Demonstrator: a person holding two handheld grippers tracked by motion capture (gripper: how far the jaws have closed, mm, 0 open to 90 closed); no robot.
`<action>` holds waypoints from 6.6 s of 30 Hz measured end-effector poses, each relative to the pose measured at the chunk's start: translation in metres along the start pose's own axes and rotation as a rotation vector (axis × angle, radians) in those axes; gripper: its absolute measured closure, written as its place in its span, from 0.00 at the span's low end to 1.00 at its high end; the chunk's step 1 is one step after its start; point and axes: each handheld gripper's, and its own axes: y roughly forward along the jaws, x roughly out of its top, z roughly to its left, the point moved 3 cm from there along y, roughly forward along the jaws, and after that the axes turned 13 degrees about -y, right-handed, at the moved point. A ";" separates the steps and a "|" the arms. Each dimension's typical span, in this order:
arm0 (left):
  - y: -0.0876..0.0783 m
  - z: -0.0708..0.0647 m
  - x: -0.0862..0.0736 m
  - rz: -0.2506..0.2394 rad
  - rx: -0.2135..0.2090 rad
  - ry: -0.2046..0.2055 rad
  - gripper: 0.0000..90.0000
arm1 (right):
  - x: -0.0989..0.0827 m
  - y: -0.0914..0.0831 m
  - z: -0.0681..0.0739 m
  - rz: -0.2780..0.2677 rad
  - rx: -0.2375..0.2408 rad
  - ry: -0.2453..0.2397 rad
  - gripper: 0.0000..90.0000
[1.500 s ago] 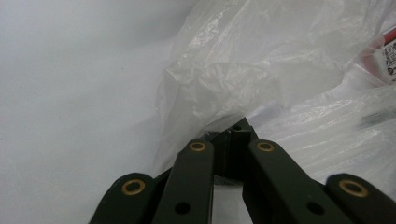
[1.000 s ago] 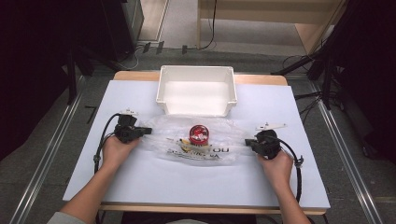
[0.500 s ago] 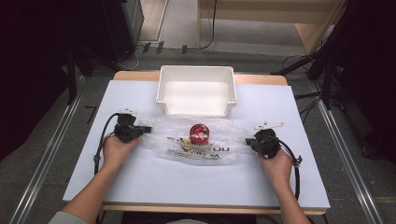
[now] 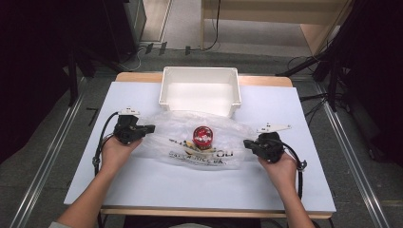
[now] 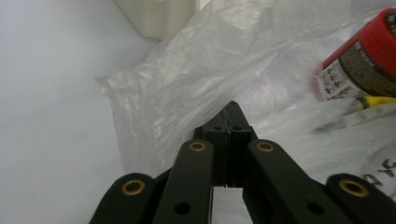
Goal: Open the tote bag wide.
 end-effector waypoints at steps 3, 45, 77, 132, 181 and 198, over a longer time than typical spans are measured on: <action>-0.009 -0.005 0.002 -0.013 -0.012 0.006 1.00 | 0.006 -0.006 0.007 -0.029 0.012 -0.021 1.00; 0.073 -0.069 -0.020 0.134 -0.089 0.064 1.00 | 0.074 0.097 0.000 -0.002 0.102 -0.086 1.00; 0.044 -0.094 -0.075 0.205 -0.201 0.173 1.00 | 0.066 0.123 -0.004 0.008 0.026 -0.076 1.00; 0.000 -0.107 0.036 0.128 -0.275 0.194 1.00 | 0.044 0.045 0.037 -0.018 0.128 -0.092 1.00; 0.122 -0.058 0.024 0.192 -0.201 0.146 1.00 | -0.010 0.037 0.069 0.063 0.204 -0.195 1.00; 0.128 -0.058 0.028 0.122 -0.139 0.168 1.00 | -0.027 0.019 0.078 0.066 0.220 -0.240 1.00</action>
